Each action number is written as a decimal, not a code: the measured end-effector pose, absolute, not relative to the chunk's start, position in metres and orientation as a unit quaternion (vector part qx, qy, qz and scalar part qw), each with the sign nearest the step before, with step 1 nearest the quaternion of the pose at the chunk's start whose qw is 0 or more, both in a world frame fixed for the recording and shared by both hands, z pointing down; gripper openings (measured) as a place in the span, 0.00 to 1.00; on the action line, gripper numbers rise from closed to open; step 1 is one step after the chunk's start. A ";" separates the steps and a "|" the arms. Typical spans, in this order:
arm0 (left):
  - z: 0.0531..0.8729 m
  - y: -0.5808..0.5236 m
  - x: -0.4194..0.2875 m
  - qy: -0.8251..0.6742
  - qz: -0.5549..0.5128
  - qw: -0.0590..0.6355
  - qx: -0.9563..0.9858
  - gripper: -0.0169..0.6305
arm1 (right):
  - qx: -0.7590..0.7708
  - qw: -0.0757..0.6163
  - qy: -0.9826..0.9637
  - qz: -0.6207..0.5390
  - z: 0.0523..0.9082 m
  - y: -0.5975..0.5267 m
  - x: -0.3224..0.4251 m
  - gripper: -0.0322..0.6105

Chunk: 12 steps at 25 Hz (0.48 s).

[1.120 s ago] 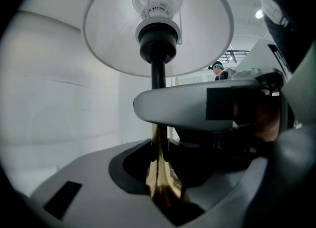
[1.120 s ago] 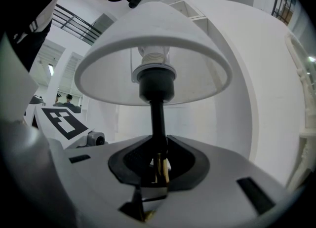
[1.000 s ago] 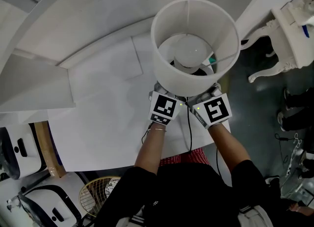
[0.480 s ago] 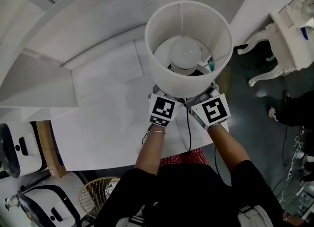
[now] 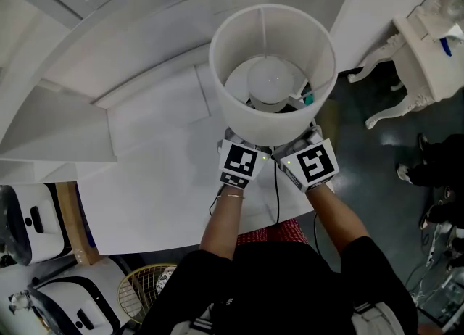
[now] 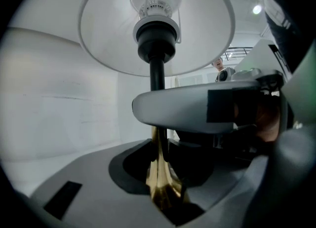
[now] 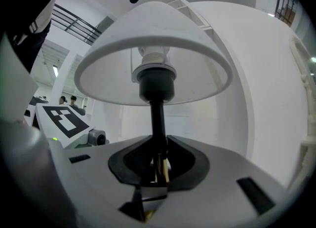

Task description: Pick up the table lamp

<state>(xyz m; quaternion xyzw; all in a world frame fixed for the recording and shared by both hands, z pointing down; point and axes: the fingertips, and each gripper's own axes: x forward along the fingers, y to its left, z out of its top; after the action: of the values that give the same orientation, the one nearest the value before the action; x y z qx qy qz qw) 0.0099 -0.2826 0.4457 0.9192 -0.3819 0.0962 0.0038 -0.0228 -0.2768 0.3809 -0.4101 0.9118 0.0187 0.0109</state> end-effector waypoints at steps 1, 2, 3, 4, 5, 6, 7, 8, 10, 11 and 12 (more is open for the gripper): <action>0.445 -0.283 0.011 -0.383 0.097 0.003 0.919 0.19 | -0.412 0.011 0.911 0.019 0.380 -0.278 -0.021 0.18; 0.443 -0.283 0.012 -0.383 0.097 0.004 0.919 0.19 | -0.412 0.012 0.911 0.018 0.379 -0.278 -0.020 0.18; 0.442 -0.283 0.012 -0.383 0.097 0.004 0.919 0.19 | -0.411 0.014 0.912 0.015 0.377 -0.278 -0.020 0.18; 0.440 -0.283 0.013 -0.383 0.097 0.004 0.919 0.19 | -0.410 0.018 0.912 0.012 0.376 -0.277 -0.020 0.18; 0.439 -0.283 0.013 -0.384 0.097 0.003 0.918 0.19 | -0.409 0.025 0.912 0.007 0.375 -0.277 -0.019 0.18; 0.438 -0.282 0.014 -0.384 0.097 0.003 0.918 0.19 | -0.409 0.029 0.912 0.005 0.375 -0.277 -0.018 0.18; 0.436 -0.282 0.014 -0.385 0.098 0.002 0.918 0.19 | -0.408 0.027 0.913 0.006 0.373 -0.276 -0.018 0.18; 0.435 -0.282 0.014 -0.386 0.098 0.001 0.917 0.19 | -0.405 0.023 0.914 0.011 0.370 -0.275 -0.019 0.18; 0.432 -0.282 0.014 -0.388 0.098 0.000 0.917 0.19 | -0.399 0.018 0.917 0.017 0.365 -0.274 -0.020 0.18; 0.430 -0.282 0.014 -0.389 0.098 0.000 0.916 0.19 | -0.399 0.016 0.917 0.017 0.365 -0.273 -0.020 0.18; 0.429 -0.282 0.014 -0.390 0.098 -0.001 0.916 0.19 | -0.400 0.011 0.916 0.016 0.365 -0.273 -0.019 0.18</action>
<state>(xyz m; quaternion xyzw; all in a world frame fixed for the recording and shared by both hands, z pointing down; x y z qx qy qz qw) 0.0138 -0.2816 0.4288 0.9155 -0.3902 0.0980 -0.0008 -0.0192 -0.2734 0.3651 -0.3996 0.9165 0.0161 0.0110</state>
